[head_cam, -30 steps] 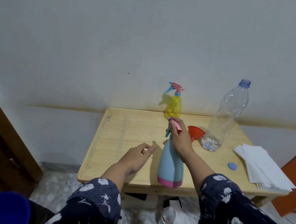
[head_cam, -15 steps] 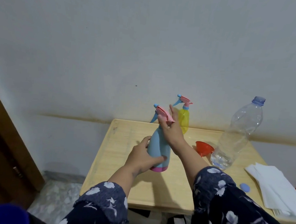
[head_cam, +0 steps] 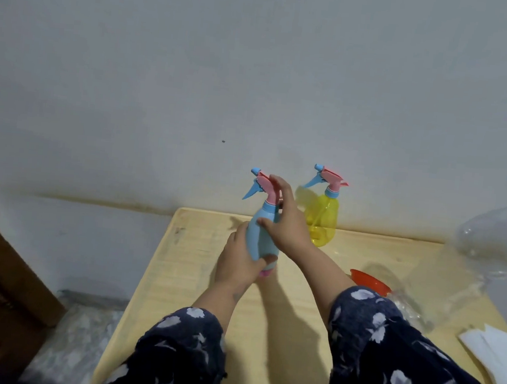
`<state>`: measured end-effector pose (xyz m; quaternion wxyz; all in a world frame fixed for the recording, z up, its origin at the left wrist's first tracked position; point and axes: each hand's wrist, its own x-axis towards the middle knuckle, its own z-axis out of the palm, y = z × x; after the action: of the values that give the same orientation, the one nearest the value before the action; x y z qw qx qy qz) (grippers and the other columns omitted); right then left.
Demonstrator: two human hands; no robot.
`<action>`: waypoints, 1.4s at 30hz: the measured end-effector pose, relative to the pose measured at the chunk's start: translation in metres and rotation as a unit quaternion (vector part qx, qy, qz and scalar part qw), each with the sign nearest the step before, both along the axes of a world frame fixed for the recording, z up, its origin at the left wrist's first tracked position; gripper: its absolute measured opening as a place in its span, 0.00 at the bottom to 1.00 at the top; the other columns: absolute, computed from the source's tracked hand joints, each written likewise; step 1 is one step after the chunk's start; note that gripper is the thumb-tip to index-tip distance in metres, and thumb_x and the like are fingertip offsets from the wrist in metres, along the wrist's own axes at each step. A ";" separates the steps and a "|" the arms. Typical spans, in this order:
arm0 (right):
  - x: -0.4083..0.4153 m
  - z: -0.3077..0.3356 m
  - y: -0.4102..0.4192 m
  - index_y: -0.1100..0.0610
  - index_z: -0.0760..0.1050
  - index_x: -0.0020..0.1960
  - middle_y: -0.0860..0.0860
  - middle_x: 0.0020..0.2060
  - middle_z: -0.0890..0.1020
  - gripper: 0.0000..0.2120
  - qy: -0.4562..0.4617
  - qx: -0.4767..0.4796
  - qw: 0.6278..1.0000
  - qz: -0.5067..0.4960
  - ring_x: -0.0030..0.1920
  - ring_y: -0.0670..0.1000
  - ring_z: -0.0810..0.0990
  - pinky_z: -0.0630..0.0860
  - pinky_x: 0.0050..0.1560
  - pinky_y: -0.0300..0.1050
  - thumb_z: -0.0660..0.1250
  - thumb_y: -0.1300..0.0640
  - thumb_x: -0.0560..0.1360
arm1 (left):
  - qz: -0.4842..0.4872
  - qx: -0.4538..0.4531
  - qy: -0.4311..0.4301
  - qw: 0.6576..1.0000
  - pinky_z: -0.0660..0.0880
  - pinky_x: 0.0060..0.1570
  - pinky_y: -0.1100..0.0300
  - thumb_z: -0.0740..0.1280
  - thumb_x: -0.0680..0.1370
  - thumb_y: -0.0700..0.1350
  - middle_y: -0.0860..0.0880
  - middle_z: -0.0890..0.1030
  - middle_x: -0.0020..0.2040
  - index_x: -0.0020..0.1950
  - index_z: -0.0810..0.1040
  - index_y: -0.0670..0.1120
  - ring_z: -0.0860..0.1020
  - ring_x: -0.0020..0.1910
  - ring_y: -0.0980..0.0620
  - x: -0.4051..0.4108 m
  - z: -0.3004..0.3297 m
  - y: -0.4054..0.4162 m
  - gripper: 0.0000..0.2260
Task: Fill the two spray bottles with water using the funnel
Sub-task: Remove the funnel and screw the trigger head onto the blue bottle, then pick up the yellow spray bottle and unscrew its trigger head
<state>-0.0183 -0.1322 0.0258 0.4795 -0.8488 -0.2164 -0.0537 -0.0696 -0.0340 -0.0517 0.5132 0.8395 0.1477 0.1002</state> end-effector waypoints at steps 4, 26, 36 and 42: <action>0.048 -0.020 0.007 0.48 0.61 0.71 0.47 0.59 0.77 0.29 -0.011 0.025 0.999 0.020 0.53 0.51 0.78 0.76 0.53 0.51 0.63 0.67 0.75 | 0.014 -0.024 -0.014 1.000 0.80 0.45 0.49 0.77 0.61 0.51 0.56 0.75 0.57 0.65 0.65 0.62 0.77 0.53 0.53 0.053 -0.020 0.006 0.36; 0.103 -0.057 0.007 0.48 0.58 0.75 0.52 0.68 0.72 0.31 -0.045 0.026 0.997 0.048 0.66 0.53 0.71 0.67 0.66 0.44 0.61 0.66 0.76 | 0.061 0.062 0.014 0.996 0.70 0.65 0.50 0.75 0.70 0.42 0.49 0.68 0.69 0.74 0.59 0.48 0.69 0.67 0.49 0.114 -0.053 0.012 0.37; 0.088 -0.033 -0.056 0.51 0.66 0.61 0.56 0.53 0.73 0.25 -0.224 -0.012 0.954 -0.197 0.52 0.57 0.72 0.73 0.50 0.53 0.62 0.69 0.67 | -0.007 0.158 -0.032 0.987 0.71 0.59 0.50 0.70 0.73 0.44 0.51 0.70 0.58 0.62 0.66 0.49 0.69 0.62 0.48 0.102 -0.031 -0.064 0.21; 0.111 -0.038 -0.090 0.46 0.61 0.71 0.56 0.61 0.67 0.31 -0.123 0.057 0.969 -0.206 0.59 0.50 0.70 0.66 0.58 0.38 0.68 0.62 0.73 | -0.080 0.190 -0.100 0.974 0.67 0.67 0.46 0.73 0.72 0.47 0.43 0.60 0.75 0.73 0.41 0.58 0.64 0.72 0.43 0.129 -0.021 -0.100 0.45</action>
<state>0.0923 -0.2225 -0.0122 0.4752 -0.8331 -0.0907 -0.2681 0.0592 -0.1335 -0.0728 0.3632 0.9164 0.0066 0.1684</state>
